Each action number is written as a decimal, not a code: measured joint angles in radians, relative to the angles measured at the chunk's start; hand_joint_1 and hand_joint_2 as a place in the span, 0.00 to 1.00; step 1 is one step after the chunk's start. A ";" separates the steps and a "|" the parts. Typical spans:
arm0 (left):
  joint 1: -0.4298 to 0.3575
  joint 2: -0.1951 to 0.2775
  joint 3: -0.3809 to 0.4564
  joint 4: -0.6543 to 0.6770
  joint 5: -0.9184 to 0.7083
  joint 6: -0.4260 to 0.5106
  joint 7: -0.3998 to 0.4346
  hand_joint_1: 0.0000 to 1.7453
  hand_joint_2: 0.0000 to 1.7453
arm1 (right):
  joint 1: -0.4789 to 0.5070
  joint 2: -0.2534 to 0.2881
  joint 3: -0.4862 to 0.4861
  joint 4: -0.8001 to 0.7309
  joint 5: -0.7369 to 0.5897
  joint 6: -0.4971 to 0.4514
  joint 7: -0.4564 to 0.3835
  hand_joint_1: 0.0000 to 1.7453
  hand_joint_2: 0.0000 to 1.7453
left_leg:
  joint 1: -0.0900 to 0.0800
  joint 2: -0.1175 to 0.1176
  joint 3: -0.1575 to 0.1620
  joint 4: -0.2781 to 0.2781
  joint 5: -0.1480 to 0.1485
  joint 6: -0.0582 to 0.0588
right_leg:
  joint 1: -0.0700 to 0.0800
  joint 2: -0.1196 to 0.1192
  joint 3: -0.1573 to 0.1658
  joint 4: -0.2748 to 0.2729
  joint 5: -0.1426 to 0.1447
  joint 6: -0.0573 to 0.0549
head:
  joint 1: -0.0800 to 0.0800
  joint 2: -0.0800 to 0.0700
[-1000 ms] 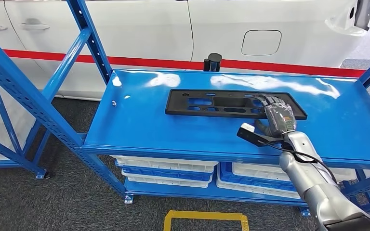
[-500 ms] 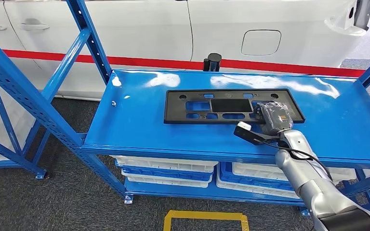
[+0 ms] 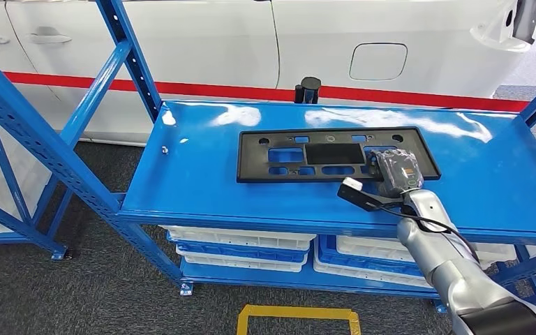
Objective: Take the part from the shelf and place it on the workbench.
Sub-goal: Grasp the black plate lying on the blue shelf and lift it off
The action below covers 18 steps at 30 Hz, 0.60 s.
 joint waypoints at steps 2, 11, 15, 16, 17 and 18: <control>-0.001 0.001 0.000 0.000 -0.001 0.004 0.002 0.00 1.00 | 0.003 0.001 0.000 0.000 0.000 -0.002 0.000 0.90 1.00 | 0.000 0.000 0.000 0.000 0.000 0.000 | 0.000 0.000 0.000 0.000 0.000 0.000 | 0.000 0.000; -0.003 0.004 0.000 0.000 -0.004 0.016 0.065 0.00 1.00 | 0.004 0.003 -0.005 0.000 -0.001 -0.009 -0.001 0.89 1.00 | 0.000 0.000 0.000 0.000 0.000 0.000 | 0.000 0.000 0.000 0.000 0.000 0.000 | 0.000 0.000; -0.003 0.006 0.001 0.000 0.004 0.019 0.085 0.00 1.00 | 0.010 0.004 -0.009 0.000 0.000 -0.029 0.001 0.89 1.00 | 0.000 0.000 0.000 0.000 0.000 0.000 | 0.000 0.000 0.000 0.000 0.000 0.000 | 0.000 0.000; -0.003 0.006 0.001 0.000 0.004 0.019 0.087 0.00 1.00 | 0.012 0.004 -0.010 0.000 0.001 -0.032 0.003 0.89 1.00 | 0.000 0.000 0.000 0.000 0.000 0.000 | 0.000 0.000 0.000 0.000 0.000 0.000 | 0.000 0.000; -0.003 0.006 0.001 0.000 0.004 0.019 0.088 0.00 1.00 | 0.013 0.005 -0.010 0.000 0.002 -0.034 0.004 0.89 1.00 | 0.000 0.000 0.000 0.000 0.000 0.000 | 0.000 0.000 0.000 0.000 0.000 0.000 | 0.000 0.000; -0.003 0.006 0.001 0.000 0.004 0.019 0.088 0.00 1.00 | 0.013 0.005 -0.011 0.000 0.003 -0.035 0.005 0.89 1.00 | 0.000 0.000 0.000 0.000 0.000 0.000 | 0.000 0.000 0.000 0.000 0.000 0.000 | 0.000 0.000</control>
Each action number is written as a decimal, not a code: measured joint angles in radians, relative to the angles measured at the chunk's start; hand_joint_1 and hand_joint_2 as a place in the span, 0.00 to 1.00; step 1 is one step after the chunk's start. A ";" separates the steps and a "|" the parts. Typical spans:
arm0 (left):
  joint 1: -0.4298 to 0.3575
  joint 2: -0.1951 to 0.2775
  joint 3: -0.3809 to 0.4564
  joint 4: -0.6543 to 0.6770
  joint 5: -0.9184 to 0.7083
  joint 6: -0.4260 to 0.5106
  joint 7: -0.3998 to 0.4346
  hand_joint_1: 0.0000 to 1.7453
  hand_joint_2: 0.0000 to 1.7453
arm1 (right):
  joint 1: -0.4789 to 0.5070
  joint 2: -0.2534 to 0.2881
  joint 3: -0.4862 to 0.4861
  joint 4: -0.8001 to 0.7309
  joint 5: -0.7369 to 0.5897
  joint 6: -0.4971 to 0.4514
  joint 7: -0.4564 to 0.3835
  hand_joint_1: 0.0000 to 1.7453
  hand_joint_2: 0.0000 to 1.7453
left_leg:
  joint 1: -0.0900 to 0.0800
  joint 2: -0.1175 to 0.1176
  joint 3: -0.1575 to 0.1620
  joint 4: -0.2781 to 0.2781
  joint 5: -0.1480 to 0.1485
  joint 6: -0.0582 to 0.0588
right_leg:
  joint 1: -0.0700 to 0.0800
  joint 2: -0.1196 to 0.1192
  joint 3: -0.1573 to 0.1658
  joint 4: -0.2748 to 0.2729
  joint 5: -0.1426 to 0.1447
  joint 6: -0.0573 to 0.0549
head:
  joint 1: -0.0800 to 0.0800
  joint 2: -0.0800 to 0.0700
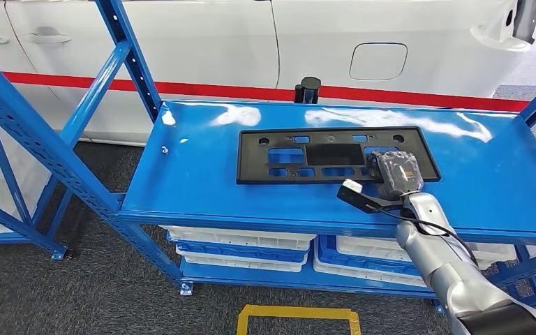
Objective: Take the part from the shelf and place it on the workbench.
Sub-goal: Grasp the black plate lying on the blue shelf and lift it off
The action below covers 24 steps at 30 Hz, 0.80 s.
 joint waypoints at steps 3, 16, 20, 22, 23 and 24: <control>0.000 0.000 0.000 0.000 0.000 0.000 0.000 0.00 1.00 | 0.001 0.000 -0.003 -0.001 0.006 -0.001 0.007 0.89 1.00 | 0.000 0.000 0.000 0.000 0.000 0.000 | 0.000 0.000 0.000 0.000 0.000 0.000 | 0.000 0.000; 0.000 0.000 0.011 0.000 0.019 0.006 -0.045 0.00 1.00 | 0.016 -0.001 -0.048 -0.020 0.014 -0.013 0.008 0.89 1.00 | 0.000 0.000 0.000 0.000 0.000 0.000 | 0.000 0.000 0.000 0.000 0.000 0.000 | 0.000 0.000; -0.001 0.000 0.012 0.000 0.019 0.006 -0.045 0.00 1.00 | 0.018 -0.002 -0.050 -0.022 0.013 -0.013 0.008 0.89 1.00 | 0.000 0.000 0.000 0.000 0.000 0.000 | 0.000 0.000 0.000 0.000 0.000 0.000 | 0.000 0.000; -0.001 0.000 0.012 0.000 0.019 0.006 -0.045 0.00 1.00 | 0.019 -0.002 -0.051 -0.023 0.013 -0.014 0.008 0.89 1.00 | 0.000 0.000 0.000 0.000 0.000 0.000 | 0.000 0.000 0.000 0.000 0.000 0.000 | 0.000 0.000; -0.001 0.000 0.012 0.000 0.019 0.006 -0.045 0.00 1.00 | 0.019 -0.002 -0.051 -0.024 0.013 -0.014 0.008 0.89 1.00 | 0.000 0.000 0.000 0.000 0.000 0.000 | 0.000 0.000 0.000 0.000 0.000 0.000 | 0.000 0.000; -0.001 0.000 0.012 0.000 0.019 0.006 -0.045 0.00 1.00 | 0.020 -0.002 -0.051 -0.024 0.013 -0.014 0.008 0.89 1.00 | 0.000 0.000 0.000 0.000 0.000 0.000 | 0.000 0.000 0.000 0.000 0.000 0.000 | 0.000 0.000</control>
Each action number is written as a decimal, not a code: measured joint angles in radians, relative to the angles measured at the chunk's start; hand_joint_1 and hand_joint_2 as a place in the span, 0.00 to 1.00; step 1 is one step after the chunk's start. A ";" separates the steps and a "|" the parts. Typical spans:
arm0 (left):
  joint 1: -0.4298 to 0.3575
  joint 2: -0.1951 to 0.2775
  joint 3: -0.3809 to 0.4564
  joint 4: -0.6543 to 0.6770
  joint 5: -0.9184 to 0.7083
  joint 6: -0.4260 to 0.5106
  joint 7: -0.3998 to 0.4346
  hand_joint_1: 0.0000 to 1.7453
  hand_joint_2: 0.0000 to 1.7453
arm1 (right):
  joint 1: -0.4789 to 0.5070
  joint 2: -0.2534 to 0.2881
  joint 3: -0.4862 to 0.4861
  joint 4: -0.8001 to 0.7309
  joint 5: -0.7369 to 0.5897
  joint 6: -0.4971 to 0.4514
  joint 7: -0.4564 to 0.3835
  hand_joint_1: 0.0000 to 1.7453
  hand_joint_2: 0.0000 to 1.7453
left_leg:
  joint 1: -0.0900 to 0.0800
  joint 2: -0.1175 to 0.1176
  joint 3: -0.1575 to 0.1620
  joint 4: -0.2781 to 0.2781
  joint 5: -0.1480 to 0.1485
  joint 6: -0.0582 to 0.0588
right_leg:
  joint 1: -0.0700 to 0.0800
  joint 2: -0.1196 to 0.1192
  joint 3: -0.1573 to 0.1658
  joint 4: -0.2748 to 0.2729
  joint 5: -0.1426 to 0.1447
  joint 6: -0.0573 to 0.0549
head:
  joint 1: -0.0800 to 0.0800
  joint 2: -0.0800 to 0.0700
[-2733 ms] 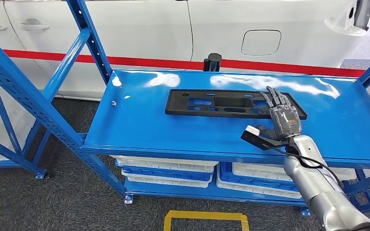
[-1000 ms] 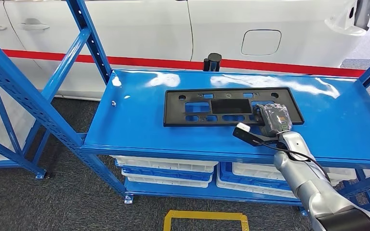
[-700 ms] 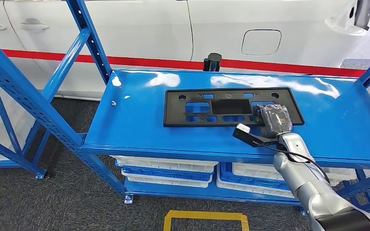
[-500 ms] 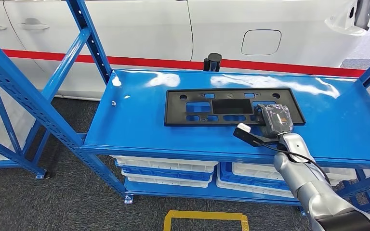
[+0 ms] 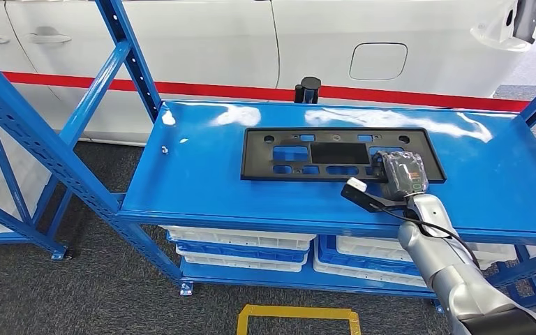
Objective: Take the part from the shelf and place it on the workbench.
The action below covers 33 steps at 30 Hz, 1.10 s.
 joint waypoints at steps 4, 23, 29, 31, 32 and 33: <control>0.000 0.000 0.000 0.000 -0.002 -0.001 0.000 0.00 1.00 | 0.001 0.000 -0.002 -0.001 -0.001 -0.004 -0.001 0.89 1.00 | 0.000 0.000 0.000 0.000 0.000 0.000 | 0.000 0.000 0.000 0.000 0.000 0.000 | 0.000 0.000; -0.022 -0.008 -0.057 0.000 -0.082 -0.002 -0.012 0.00 1.00 | -0.424 -0.028 -0.128 -0.255 -0.053 -0.052 -0.106 0.89 1.00 | -0.001 0.000 -0.004 0.000 0.001 0.001 | 0.000 0.000 -0.004 0.001 0.001 0.001 | 0.000 0.000; -0.032 -0.014 -0.061 0.000 -0.077 0.010 -0.029 0.00 1.00 | -0.516 -0.012 -0.118 -0.330 -0.070 -0.049 -0.081 0.89 1.00 | -0.001 0.000 -0.004 0.000 0.001 0.001 | 0.000 0.000 -0.004 0.001 0.001 0.001 | 0.000 0.000; -0.033 -0.016 -0.061 0.000 -0.075 0.016 -0.035 0.00 1.00 | -0.524 -0.016 -0.114 -0.351 -0.088 -0.051 -0.078 0.89 1.00 | -0.001 0.000 -0.004 0.000 0.001 0.001 | 0.000 0.000 -0.004 0.001 0.001 0.001 | 0.000 0.000; -0.033 -0.016 -0.061 0.000 -0.074 0.017 -0.037 0.00 1.00 | -0.525 -0.020 -0.113 -0.365 -0.098 -0.052 -0.076 0.89 1.00 | -0.001 0.000 -0.004 0.000 0.001 0.001 | -0.001 0.000 -0.004 0.001 0.001 0.001 | 0.000 0.000; -0.033 -0.016 -0.061 0.000 -0.073 0.019 -0.039 0.00 1.00 | -0.525 -0.025 -0.112 -0.379 -0.108 -0.052 -0.074 0.89 1.00 | -0.001 0.000 -0.004 0.000 0.001 0.001 | -0.001 0.000 -0.004 0.001 0.001 0.001 | 0.000 0.000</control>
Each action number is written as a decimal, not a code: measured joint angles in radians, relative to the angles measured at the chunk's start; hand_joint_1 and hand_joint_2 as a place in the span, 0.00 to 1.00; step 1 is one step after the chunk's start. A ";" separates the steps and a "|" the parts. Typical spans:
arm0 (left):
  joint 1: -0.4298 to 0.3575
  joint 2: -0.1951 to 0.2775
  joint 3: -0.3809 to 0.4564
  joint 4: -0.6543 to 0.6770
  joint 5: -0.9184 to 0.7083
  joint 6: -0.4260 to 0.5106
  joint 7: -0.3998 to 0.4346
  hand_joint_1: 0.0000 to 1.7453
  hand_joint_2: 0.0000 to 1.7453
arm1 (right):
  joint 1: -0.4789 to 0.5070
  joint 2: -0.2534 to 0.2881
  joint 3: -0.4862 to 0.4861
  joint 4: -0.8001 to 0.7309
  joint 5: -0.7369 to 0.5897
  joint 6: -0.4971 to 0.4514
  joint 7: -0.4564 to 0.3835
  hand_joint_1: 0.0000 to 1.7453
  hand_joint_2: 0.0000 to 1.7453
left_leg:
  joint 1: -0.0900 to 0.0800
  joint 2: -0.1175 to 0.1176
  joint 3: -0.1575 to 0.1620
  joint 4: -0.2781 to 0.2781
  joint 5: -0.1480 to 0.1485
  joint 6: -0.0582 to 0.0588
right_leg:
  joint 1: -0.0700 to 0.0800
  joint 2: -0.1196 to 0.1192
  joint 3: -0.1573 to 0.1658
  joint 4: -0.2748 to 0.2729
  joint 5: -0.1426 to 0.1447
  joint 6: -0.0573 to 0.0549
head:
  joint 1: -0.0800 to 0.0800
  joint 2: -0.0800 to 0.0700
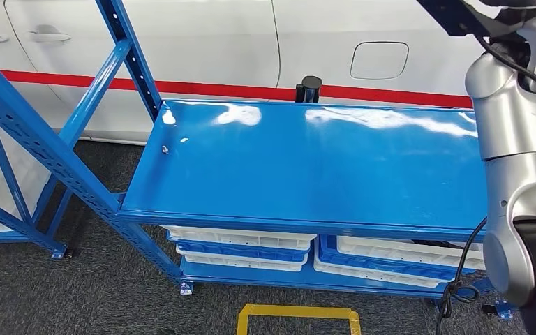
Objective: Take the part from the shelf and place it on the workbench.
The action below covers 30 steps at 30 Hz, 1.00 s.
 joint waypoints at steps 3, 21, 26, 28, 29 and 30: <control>0.000 0.000 0.000 0.000 0.000 0.005 -0.003 0.00 1.00 | 0.000 -0.013 0.001 -0.031 -0.016 0.000 0.004 0.89 1.00 | 0.000 0.001 0.000 0.000 0.000 0.000 | 0.000 0.000 0.000 0.000 0.000 0.000 | 0.000 0.000; 0.002 -0.001 0.004 0.000 0.042 0.029 -0.030 0.00 1.00 | 0.740 -0.088 -0.136 -0.662 -0.455 -0.033 -0.282 0.89 1.00 | 0.004 -0.008 -0.002 0.002 -0.001 0.000 | 0.004 -0.006 0.002 -0.001 -0.001 0.001 | 0.000 0.000; 0.008 0.000 0.010 0.000 0.055 0.030 -0.030 0.00 1.00 | 0.856 -0.046 -0.163 -0.716 -0.483 -0.036 -0.311 0.89 1.00 | 0.003 -0.008 -0.002 0.002 -0.001 -0.001 | 0.003 -0.006 0.001 -0.001 -0.001 0.001 | 0.000 0.000; 0.008 0.001 0.013 0.000 0.058 0.030 -0.030 0.00 1.00 | 0.881 -0.034 -0.171 -0.727 -0.489 -0.036 -0.317 0.89 1.00 | 0.002 -0.008 -0.002 0.002 -0.002 -0.001 | 0.001 -0.006 0.001 -0.001 -0.001 0.001 | 0.000 0.000; 0.009 0.002 0.014 0.000 0.059 0.030 -0.030 0.00 1.00 | 0.890 -0.030 -0.175 -0.730 -0.491 -0.036 -0.318 0.89 1.00 | 0.001 -0.008 -0.002 0.002 -0.002 0.000 | 0.000 -0.006 0.001 -0.001 -0.001 0.001 | 0.000 0.000; 0.010 0.002 0.015 0.000 0.060 0.030 -0.030 0.00 1.00 | 0.898 -0.026 -0.178 -0.733 -0.492 -0.036 -0.319 0.89 1.00 | 0.000 -0.008 -0.003 0.003 -0.002 0.000 | -0.001 -0.006 0.001 -0.001 -0.001 0.001 | 0.000 0.000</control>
